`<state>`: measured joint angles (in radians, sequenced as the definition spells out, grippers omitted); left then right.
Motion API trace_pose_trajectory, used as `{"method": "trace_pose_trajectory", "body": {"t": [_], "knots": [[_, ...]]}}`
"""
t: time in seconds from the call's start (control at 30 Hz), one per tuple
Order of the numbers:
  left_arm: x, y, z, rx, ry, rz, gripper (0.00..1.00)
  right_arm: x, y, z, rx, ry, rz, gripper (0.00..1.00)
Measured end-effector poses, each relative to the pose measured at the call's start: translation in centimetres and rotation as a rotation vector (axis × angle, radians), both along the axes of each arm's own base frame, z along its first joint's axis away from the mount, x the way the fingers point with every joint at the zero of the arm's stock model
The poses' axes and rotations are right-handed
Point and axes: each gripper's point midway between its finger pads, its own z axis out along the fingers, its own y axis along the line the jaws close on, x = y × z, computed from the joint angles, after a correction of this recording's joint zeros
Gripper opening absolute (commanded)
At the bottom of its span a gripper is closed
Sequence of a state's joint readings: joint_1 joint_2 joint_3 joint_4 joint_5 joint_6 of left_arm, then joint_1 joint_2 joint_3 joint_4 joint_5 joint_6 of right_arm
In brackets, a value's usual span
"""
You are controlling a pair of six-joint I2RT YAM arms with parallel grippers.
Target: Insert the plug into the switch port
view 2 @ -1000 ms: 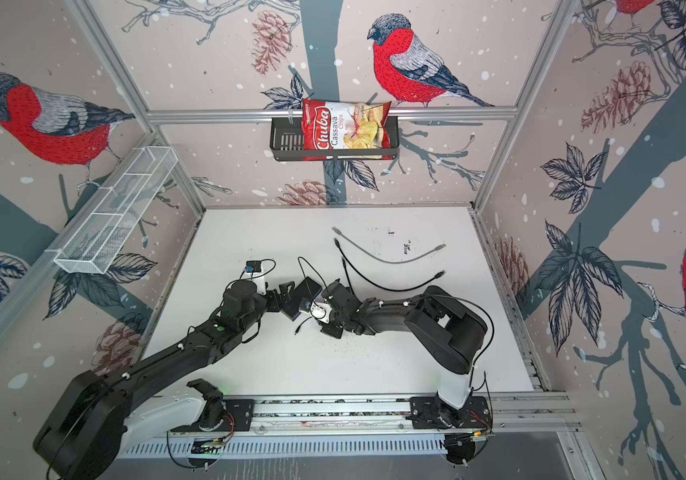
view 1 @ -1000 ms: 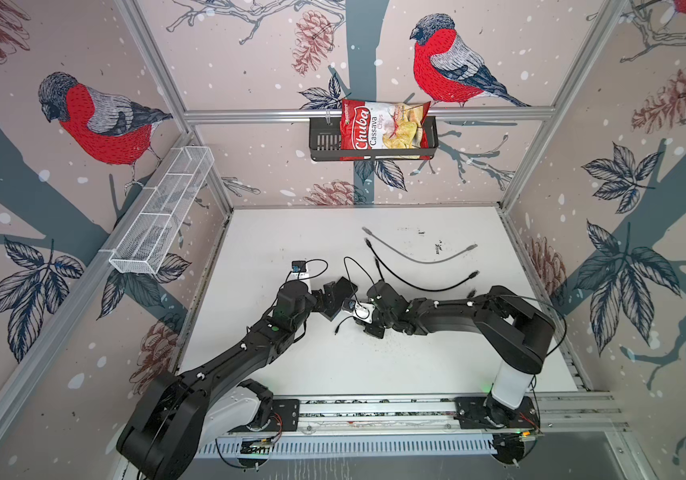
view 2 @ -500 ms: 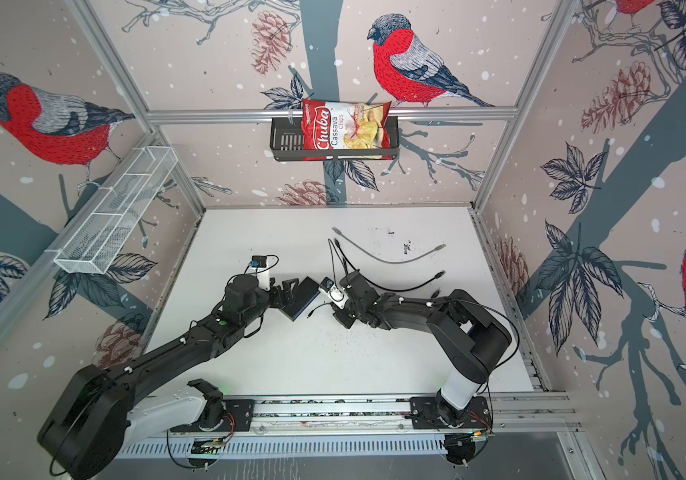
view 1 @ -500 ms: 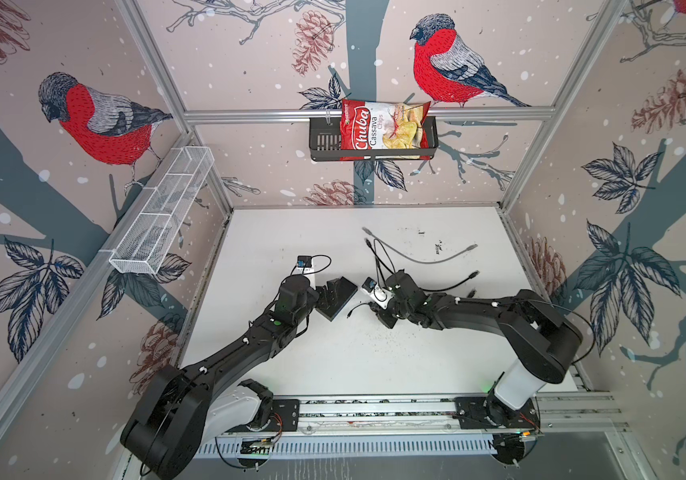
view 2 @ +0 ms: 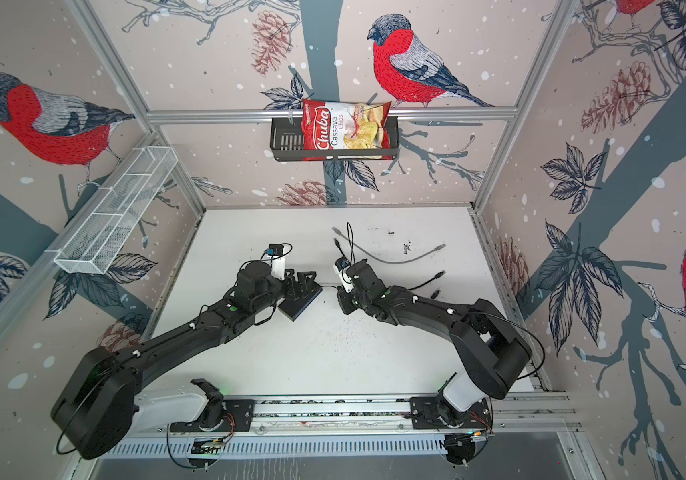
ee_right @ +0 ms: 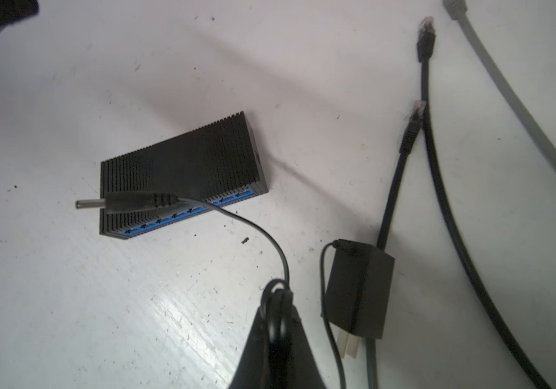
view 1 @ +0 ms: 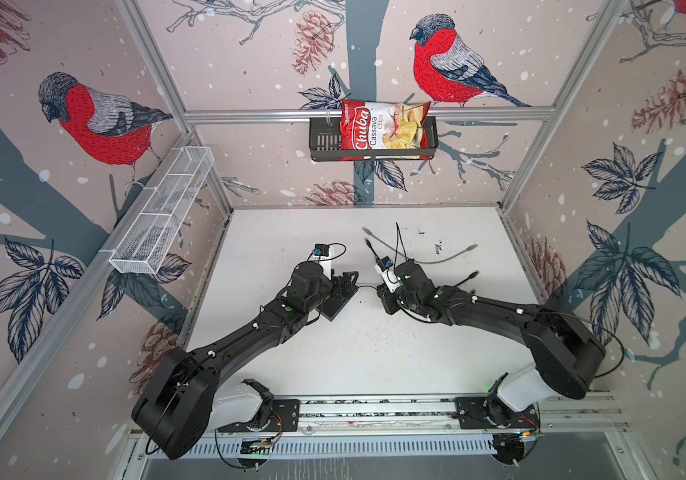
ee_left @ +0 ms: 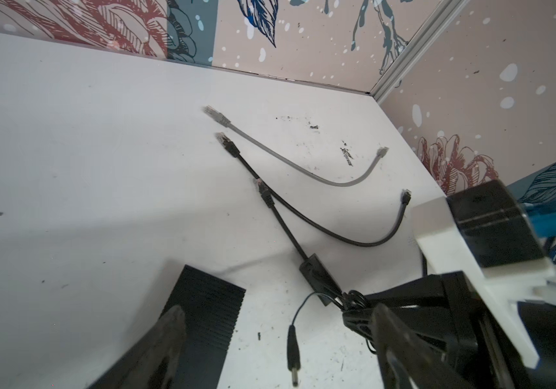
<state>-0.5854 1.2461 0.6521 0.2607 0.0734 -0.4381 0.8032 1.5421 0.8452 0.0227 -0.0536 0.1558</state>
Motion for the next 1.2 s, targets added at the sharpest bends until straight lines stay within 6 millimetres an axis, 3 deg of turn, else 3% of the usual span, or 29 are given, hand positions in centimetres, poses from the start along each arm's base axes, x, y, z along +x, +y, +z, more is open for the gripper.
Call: {"method": "trace_pose_trajectory", "body": {"t": [0.57, 1.07, 1.2], "knots": [[-0.2, -5.4, -2.2, 0.074, 0.105, -0.005, 0.81, 0.2, -1.6, 0.8, 0.029, 0.028, -0.120, 0.00], [0.1, -6.0, -2.1, 0.094, 0.089, -0.013, 0.75, 0.5, -2.4, 1.3, 0.044, 0.032, -0.158, 0.00], [0.2, -5.9, -2.4, 0.101, 0.094, -0.007, 0.69, 0.4, -2.6, 1.6, 0.047, 0.027, -0.161, 0.00]]}}
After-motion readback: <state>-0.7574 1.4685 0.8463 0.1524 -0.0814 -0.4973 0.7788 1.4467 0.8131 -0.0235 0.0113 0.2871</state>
